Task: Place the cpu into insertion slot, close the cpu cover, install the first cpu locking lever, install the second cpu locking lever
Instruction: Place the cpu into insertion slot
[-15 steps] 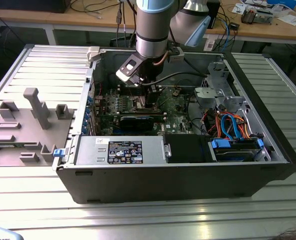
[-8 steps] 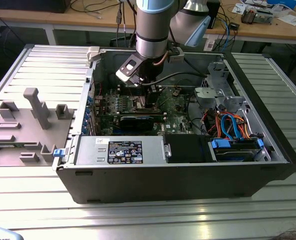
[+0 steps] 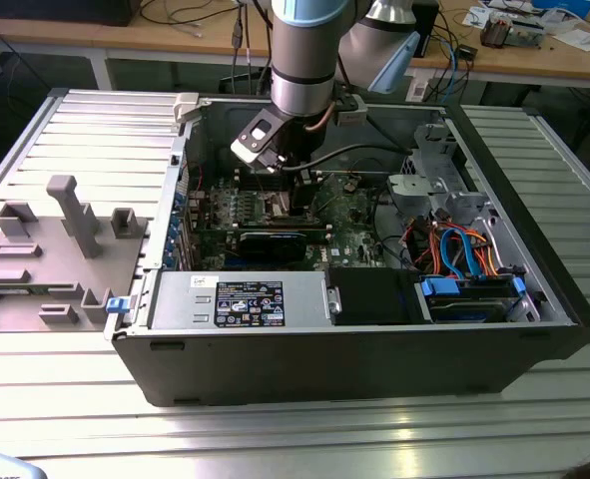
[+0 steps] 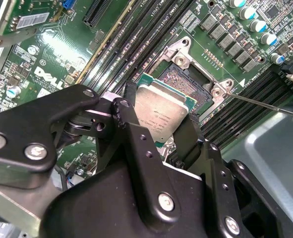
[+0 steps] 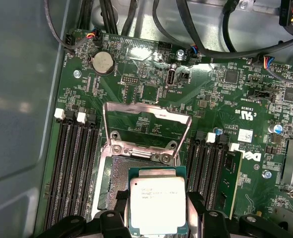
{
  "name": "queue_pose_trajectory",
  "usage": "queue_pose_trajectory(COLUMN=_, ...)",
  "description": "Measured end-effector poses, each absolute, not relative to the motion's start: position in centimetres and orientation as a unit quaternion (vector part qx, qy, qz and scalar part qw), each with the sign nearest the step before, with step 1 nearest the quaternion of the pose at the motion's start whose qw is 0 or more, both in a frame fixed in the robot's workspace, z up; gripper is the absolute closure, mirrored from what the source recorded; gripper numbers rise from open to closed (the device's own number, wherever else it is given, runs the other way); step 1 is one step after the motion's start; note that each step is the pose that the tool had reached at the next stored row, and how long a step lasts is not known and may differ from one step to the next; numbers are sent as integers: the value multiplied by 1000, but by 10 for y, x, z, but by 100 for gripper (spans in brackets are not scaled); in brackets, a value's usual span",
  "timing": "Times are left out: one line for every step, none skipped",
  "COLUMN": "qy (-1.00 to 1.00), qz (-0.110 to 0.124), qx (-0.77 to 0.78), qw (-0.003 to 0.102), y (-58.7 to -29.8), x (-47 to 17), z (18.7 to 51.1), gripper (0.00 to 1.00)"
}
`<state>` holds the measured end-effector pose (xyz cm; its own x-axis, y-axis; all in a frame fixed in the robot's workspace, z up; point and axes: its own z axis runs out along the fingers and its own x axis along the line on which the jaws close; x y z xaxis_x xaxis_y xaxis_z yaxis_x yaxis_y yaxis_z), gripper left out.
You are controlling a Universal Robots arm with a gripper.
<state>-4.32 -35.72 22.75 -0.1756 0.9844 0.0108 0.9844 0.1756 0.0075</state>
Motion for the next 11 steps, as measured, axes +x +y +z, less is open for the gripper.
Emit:
queue_pose_trajectory(qy=-767, qz=-6, qx=-642, qw=2, y=-357, x=-43, z=227, gripper=45)
queue_pose_trajectory(qy=-766, qz=-6, qx=-642, qw=2, y=-357, x=-43, z=227, gripper=45)
queue_pose_trajectory(qy=-766, qz=-6, qx=-643, qw=2, y=-357, x=-43, z=227, gripper=45)
queue_pose_trajectory(qy=-765, qz=-6, qx=-643, qw=2, y=-357, x=-43, z=227, gripper=45)
queue_pose_trajectory(qy=-765, qz=-7, qx=-644, qw=2, y=-357, x=-43, z=227, gripper=45)
queue_pose_trajectory(qy=-765, qz=-6, qx=-644, qw=2, y=-356, x=-43, z=227, gripper=45)
queue_pose_trajectory(qy=-764, qz=-6, qx=-645, qw=2, y=-356, x=-43, z=227, gripper=45)
queue_pose_trajectory(qy=-763, qz=-6, qx=-646, qw=2, y=-355, x=-43, z=227, gripper=45)
queue_pose_trajectory(qy=-762, qz=-6, qx=-648, qw=2, y=-354, x=-43, z=227, gripper=45)
queue_pose_trajectory(qy=-759, qz=-6, qx=-650, qw=2, y=-354, x=-43, z=226, gripper=45)
queue_pose_trajectory(qy=-758, qz=-6, qx=-652, qw=2, y=-354, x=-43, z=226, gripper=45)
